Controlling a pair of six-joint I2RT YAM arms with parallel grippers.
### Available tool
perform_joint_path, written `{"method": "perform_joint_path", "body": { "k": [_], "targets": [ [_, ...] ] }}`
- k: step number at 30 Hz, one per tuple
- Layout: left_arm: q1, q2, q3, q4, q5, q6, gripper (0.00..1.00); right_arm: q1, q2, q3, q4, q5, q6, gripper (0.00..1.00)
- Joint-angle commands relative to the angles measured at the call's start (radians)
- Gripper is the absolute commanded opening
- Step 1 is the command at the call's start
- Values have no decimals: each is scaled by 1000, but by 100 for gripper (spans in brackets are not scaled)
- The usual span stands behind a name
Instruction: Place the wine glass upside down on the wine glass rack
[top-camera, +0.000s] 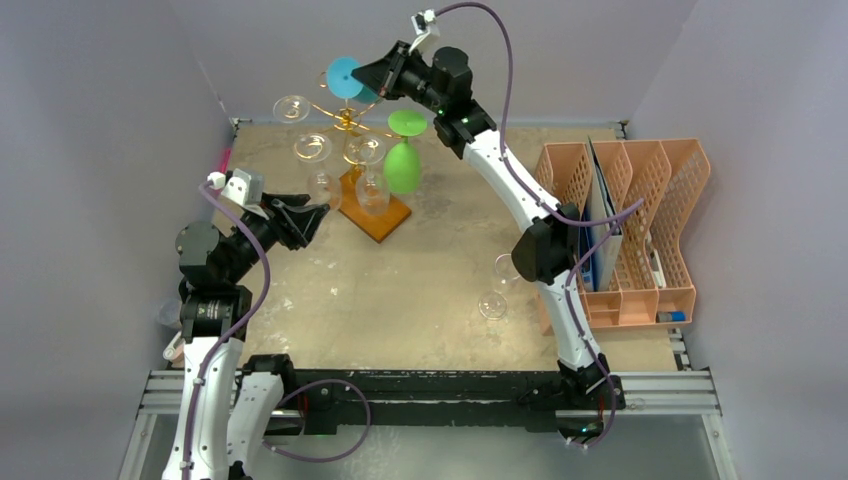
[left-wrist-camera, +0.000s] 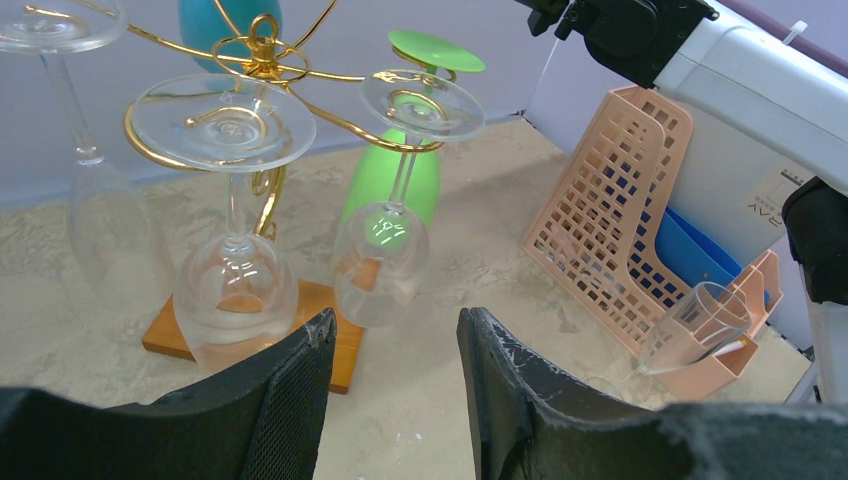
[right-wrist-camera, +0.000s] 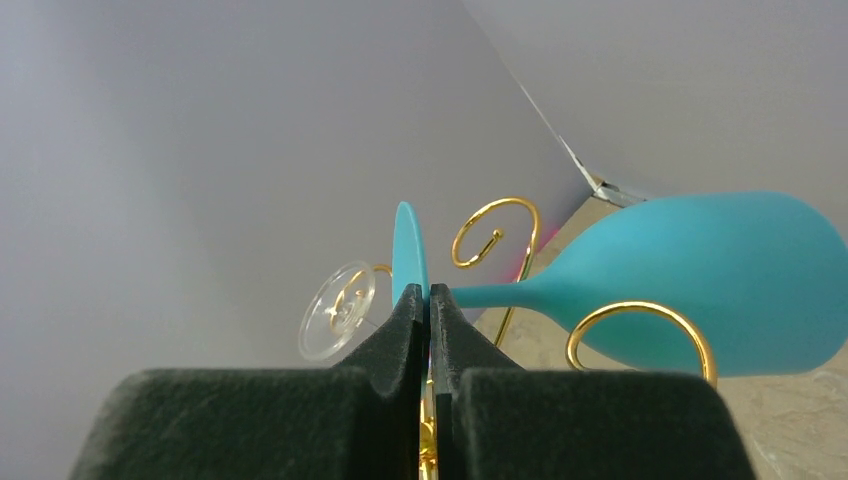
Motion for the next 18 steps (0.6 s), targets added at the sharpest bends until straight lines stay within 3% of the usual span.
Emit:
{"method": "perform_joint_path", "body": {
  "k": [1,18],
  "targets": [
    [-1,-6,25,9,-12,0,47,3,-59,2,-20,15,38,0],
    [-1,-12,26,4,-12,6,47,-8,-147,-59,-146,102,88,0]
  ]
}}
